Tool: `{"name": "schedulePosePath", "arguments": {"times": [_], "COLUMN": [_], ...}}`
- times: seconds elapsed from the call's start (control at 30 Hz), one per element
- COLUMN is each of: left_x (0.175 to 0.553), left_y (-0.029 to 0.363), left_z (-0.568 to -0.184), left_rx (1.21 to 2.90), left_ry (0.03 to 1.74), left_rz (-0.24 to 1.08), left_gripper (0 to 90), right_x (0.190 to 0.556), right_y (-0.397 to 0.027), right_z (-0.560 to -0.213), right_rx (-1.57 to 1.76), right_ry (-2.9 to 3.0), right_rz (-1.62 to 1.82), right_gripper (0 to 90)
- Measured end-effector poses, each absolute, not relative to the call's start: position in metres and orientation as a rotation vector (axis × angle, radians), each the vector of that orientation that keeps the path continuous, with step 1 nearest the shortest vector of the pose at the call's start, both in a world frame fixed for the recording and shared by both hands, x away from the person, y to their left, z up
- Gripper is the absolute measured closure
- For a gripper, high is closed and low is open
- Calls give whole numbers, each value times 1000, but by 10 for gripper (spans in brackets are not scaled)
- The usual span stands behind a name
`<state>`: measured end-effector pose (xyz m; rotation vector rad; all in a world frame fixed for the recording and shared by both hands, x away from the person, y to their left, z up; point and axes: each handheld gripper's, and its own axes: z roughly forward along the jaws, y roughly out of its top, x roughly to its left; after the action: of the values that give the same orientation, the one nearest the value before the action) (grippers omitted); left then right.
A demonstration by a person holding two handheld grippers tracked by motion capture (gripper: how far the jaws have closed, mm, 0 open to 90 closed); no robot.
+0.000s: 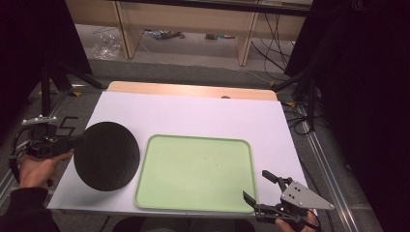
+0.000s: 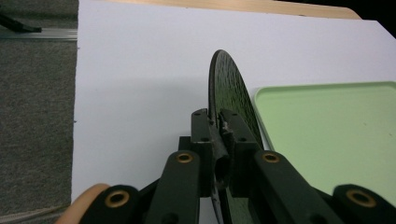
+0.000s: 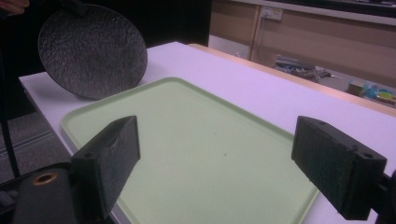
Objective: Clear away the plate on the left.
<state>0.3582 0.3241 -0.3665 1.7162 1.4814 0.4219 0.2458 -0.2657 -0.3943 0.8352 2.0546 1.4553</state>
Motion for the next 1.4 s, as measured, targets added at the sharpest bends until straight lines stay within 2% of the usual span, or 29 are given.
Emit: {"name": "schedulePosePath", "arguments": {"times": [0.27, 0.4, 0.5, 0.8, 1.1, 1.4], "left_x": [358, 358, 364, 365, 365, 366], "left_y": [313, 312, 295, 287, 291, 290], "left_z": [-362, -363, -372, -369, -369, -370], "left_rx": [1777, 1787, 1945, 1976, 1958, 1958], "left_ry": [1446, 1427, 1401, 1346, 1371, 1386], "left_rz": [439, 372, 365, 315, 230, 229], "left_gripper": [769, 758, 716, 719, 733, 739], "right_x": [245, 246, 246, 246, 245, 247], "right_y": [-265, -266, -266, -265, -265, -265], "right_z": [-394, -394, -394, -394, -395, -395], "right_rx": [852, 831, 831, 837, 842, 822], "right_ry": [2053, 2042, 2044, 2062, 2062, 2059], "right_rz": [1446, 1443, 1438, 1456, 1442, 1439], "right_gripper": [162, 162, 162, 162, 162, 162]}}
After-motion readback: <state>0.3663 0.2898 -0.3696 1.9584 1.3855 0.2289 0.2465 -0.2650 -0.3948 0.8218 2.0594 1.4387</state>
